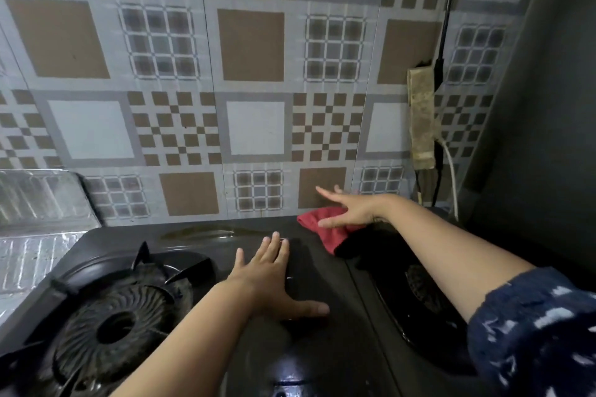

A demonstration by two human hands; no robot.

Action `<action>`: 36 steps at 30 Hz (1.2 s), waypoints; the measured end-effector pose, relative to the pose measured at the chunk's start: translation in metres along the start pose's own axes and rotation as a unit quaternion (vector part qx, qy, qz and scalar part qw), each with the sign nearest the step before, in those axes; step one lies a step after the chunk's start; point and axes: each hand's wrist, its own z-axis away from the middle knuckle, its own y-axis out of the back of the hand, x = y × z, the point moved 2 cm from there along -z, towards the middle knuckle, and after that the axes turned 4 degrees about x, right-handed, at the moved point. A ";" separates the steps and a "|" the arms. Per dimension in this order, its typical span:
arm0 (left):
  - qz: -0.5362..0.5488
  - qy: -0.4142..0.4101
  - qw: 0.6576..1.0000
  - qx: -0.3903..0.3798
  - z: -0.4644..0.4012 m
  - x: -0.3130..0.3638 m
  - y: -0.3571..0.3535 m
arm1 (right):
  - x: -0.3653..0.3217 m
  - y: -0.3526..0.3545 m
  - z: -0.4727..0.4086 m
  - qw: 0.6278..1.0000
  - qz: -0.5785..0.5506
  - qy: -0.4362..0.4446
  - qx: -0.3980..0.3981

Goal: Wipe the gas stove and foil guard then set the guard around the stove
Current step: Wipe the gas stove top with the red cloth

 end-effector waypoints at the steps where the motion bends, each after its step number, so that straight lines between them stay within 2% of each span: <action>1: -0.008 -0.008 1.000 0.007 -0.004 0.006 0.001 | 0.003 -0.002 -0.004 0.999 0.032 -0.009 -0.011; 4: -0.030 -0.022 0.999 0.002 -0.019 0.020 0.002 | 0.020 -0.013 -0.016 0.995 0.077 -0.022 -0.061; 9: -0.022 -0.030 0.999 -0.023 -0.029 0.016 -0.004 | 0.061 -0.005 -0.022 0.997 0.055 -0.003 -0.052; 13: -0.033 -0.031 0.998 -0.035 -0.028 0.015 -0.003 | 0.089 0.007 -0.020 0.995 0.084 -0.012 -0.060; 21: -0.034 -0.034 0.998 -0.047 -0.030 0.015 -0.004 | 0.127 0.017 -0.012 0.996 -0.023 -0.043 -0.070; 26: -0.025 -0.041 0.998 -0.036 -0.030 0.016 -0.006 | 0.106 0.025 -0.010 0.991 0.036 -0.087 -0.096; 30: -0.021 -0.034 0.999 -0.031 -0.029 0.019 -0.005 | 0.063 0.015 -0.020 0.985 0.104 -0.080 -0.114; 36: -0.008 -0.024 1.000 -0.018 -0.025 0.023 -0.001 | -0.001 -0.014 -0.023 0.985 0.155 -0.061 -0.045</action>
